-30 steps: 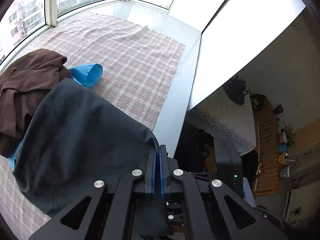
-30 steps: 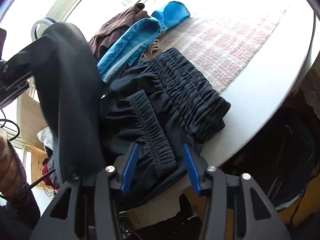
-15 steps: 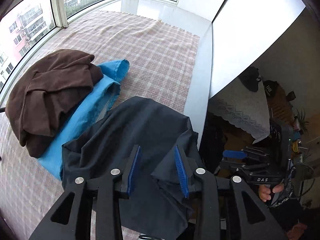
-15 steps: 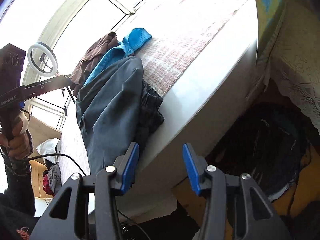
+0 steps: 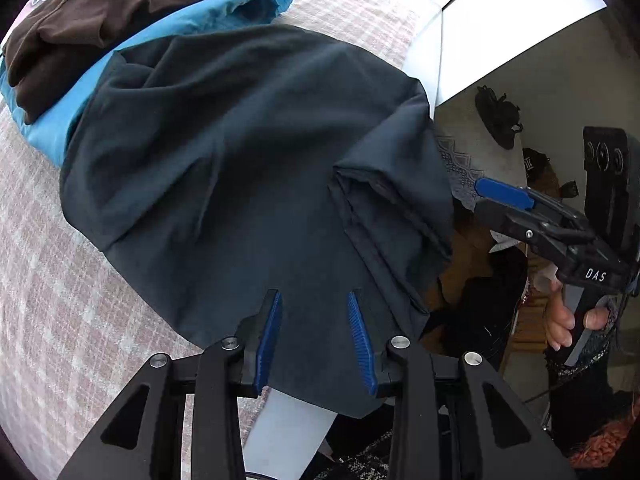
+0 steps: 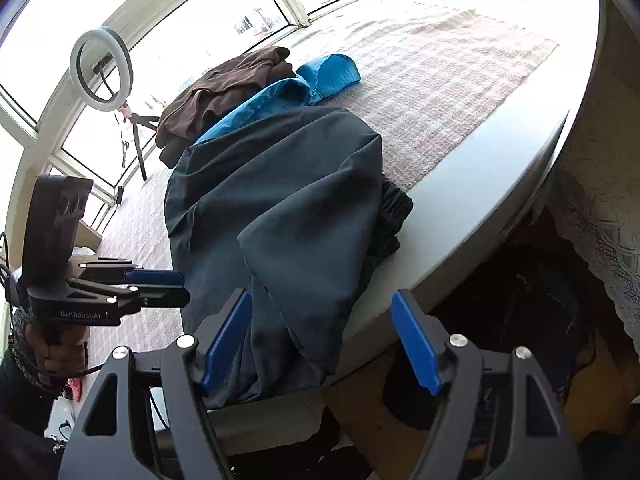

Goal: Fold clothes

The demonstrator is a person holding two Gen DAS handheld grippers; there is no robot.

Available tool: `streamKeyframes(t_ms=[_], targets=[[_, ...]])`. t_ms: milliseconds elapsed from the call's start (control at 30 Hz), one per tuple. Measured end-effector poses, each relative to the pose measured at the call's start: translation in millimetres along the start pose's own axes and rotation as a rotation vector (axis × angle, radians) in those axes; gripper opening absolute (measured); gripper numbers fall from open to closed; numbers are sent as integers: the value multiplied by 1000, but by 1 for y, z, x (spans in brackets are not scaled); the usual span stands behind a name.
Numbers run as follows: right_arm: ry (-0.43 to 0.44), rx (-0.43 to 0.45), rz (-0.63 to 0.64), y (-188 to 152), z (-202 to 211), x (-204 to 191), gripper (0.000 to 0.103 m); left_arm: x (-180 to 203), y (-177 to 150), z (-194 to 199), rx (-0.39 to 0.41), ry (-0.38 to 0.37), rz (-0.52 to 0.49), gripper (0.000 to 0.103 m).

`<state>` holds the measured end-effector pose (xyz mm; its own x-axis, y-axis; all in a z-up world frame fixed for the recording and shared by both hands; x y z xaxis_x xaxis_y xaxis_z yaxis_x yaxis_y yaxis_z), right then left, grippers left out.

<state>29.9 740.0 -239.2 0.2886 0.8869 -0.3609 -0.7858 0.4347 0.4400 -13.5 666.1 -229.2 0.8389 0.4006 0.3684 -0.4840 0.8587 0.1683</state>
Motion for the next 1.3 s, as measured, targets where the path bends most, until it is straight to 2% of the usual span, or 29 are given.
streamKeyframes(t_ms=[133,200,300,400,533,600,667,733,800,833,867,933,1000,1033,1100,1200,1267,1300], targets=[[-63,-86,176,-4,-9,-22,72,9,-8,-19,3,3,-26,32],[-122,-111,261,-9,-21,-33,72,13,-13,-29,5,4,-38,32],[-217,-167,302,-17,-48,-29,72,7,-14,-31,1,-14,-8,32],[-284,-175,237,-17,-60,-4,71,3,-16,-31,-6,-10,-7,32],[-288,-80,-8,-11,-21,55,71,2,-17,-28,-2,11,-27,32],[-339,-74,-104,-17,-5,85,71,2,-18,-26,-2,17,-23,32],[-299,-64,-113,-19,-1,85,71,2,-21,-24,-7,14,-14,32],[-259,-42,-58,-13,-2,72,71,8,-21,-20,-4,-7,-21,32],[-275,-39,-21,-9,-7,70,71,16,-21,-19,0,-21,-47,33],[-271,-43,-33,-8,-10,73,71,17,-22,-24,-9,-3,-65,33],[-252,-49,-61,-8,-13,77,71,18,-23,-28,-18,16,-82,33],[-110,-67,-231,-20,-10,94,71,18,-23,-38,-34,41,-91,33],[-70,-93,-387,-43,2,116,71,13,-25,-32,-25,24,-69,33],[-107,-114,-396,-53,10,125,71,10,-24,-28,-19,17,-52,33],[-200,-122,-307,-53,27,124,71,-1,-23,-18,6,28,-21,33],[-281,-65,-137,-19,49,98,71,-21,-20,4,60,41,39,33],[-276,-11,-46,11,55,69,71,-39,-21,13,95,48,97,33],[-226,6,4,27,52,49,71,-47,-20,17,107,56,117,33]])
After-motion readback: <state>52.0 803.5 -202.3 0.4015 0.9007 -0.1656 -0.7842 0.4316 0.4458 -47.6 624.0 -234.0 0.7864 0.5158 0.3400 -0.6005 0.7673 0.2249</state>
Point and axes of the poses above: each gripper's, at about its wrist camera, not at the fingertips, and z roughly against the way its jaws point, x to its right, y to its top, the point moved 10 cm from there along -z, roughly the way its jaws point, and after that the axes turned 2 degrees about z, right-handed, at the moved point
